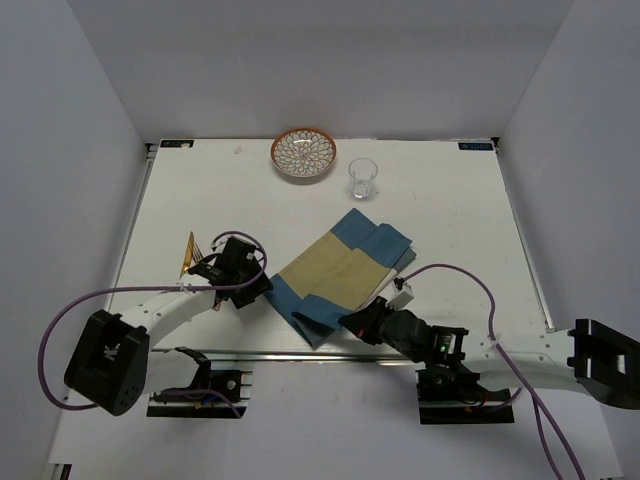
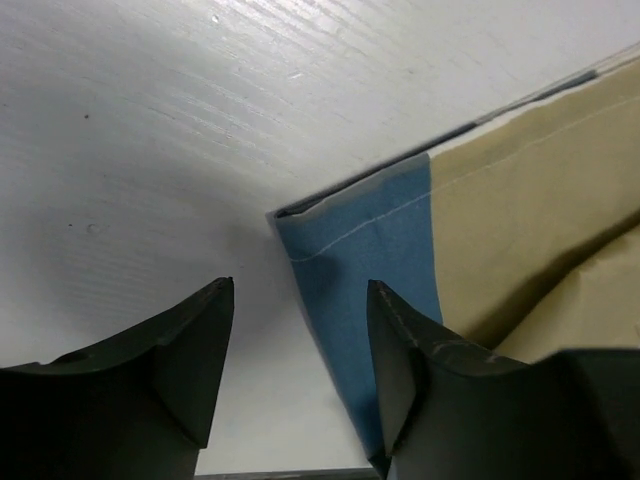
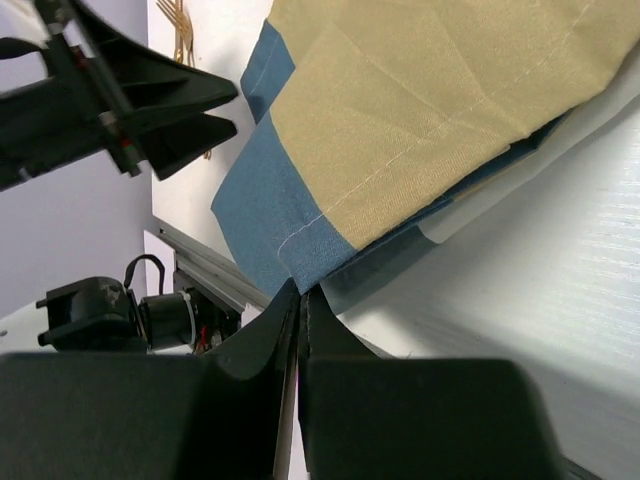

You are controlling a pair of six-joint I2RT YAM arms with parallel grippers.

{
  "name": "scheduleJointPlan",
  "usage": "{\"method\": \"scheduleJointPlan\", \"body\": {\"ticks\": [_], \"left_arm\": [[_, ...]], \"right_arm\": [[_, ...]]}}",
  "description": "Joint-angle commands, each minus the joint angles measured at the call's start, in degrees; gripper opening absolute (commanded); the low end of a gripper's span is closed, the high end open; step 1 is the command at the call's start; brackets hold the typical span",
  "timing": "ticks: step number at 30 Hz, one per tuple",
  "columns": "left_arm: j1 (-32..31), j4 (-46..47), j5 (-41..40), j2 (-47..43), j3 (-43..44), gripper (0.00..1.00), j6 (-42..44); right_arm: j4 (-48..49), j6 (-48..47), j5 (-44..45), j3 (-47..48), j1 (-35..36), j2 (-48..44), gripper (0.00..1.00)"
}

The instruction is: Set the dinner table for one person

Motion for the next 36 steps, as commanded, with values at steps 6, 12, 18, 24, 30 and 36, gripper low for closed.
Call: {"method": "scheduleJointPlan", "body": {"ticks": [6, 12, 18, 24, 30, 36], "left_arm": [[-1.65, 2.99, -1.96, 6.65, 1.68, 0.54, -2.76], [-2.26, 2.2, -3.55, 12.45, 3.44, 0.23, -3.38], [-3.32, 2.2, -3.55, 15.63, 5.63, 0.0, -3.2], [-4.37, -3.6, -8.73, 2.05, 8.79, 0.0, -3.03], [-4.37, -10.97, -12.95, -13.63, 20.62, 0.0, 1.63], [-2.8, -22.39, -15.59, -7.86, 45.91, 0.0, 3.3]], "right_arm": [[-2.43, -2.71, 2.18, -0.57, 0.51, -4.75, 0.0], [-5.5, -3.76, 3.15, -0.75, 0.34, -10.02, 0.0], [-9.63, -4.99, 3.5, -0.22, 0.25, -14.94, 0.0], [-19.02, -8.94, 6.39, 4.68, 0.25, -22.5, 0.0], [-41.05, -18.07, 15.95, 20.23, 0.16, -28.4, 0.0], [-51.11, -31.14, 30.73, 43.78, 0.25, -24.81, 0.0]]}}
